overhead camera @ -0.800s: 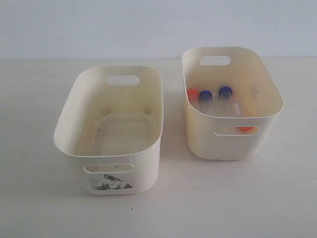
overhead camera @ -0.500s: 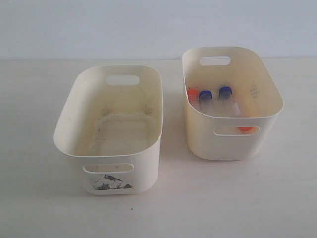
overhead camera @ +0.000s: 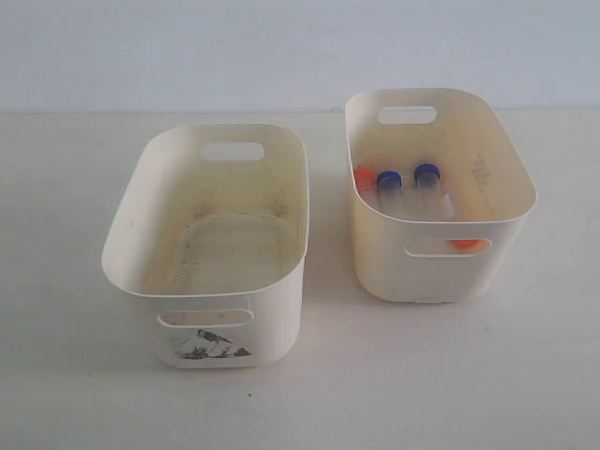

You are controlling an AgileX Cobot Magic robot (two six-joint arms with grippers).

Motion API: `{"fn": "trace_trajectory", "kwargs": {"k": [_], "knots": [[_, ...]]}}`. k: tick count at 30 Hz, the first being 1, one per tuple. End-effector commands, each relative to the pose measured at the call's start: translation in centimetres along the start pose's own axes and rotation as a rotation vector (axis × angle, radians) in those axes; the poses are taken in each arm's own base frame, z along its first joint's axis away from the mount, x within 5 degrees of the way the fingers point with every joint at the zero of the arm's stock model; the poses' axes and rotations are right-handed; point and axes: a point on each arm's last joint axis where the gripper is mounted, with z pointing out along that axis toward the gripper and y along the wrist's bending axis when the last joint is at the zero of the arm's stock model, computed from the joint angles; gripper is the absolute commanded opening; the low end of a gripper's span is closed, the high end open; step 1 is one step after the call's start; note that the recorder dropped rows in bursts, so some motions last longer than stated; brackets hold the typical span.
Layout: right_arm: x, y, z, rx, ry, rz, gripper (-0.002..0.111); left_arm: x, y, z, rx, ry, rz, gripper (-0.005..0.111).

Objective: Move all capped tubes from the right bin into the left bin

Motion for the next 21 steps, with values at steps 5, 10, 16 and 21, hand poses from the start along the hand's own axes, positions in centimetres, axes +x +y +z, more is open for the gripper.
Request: {"fn": "trace_trajectory", "kwargs": {"k": [5,10,16,21], "knots": [[-1.2,0.0,-0.1,0.006,-0.138,-0.017,0.000,-0.1,0.0,0.0,0.005,-0.006,-0.011,0.004],[-2.2,-0.1,-0.3,0.011,-0.246,-0.029,0.000,-0.1,0.0,0.0,0.005,-0.006,-0.011,0.004],[-2.5,-0.1,-0.4,0.012,-0.279,-0.031,0.000,-0.1,0.0,0.0,0.005,-0.006,-0.011,0.004],[-3.0,-0.1,-0.5,0.013,-0.332,-0.028,0.000,-0.1,0.0,0.0,0.005,-0.006,-0.011,0.004]]}}
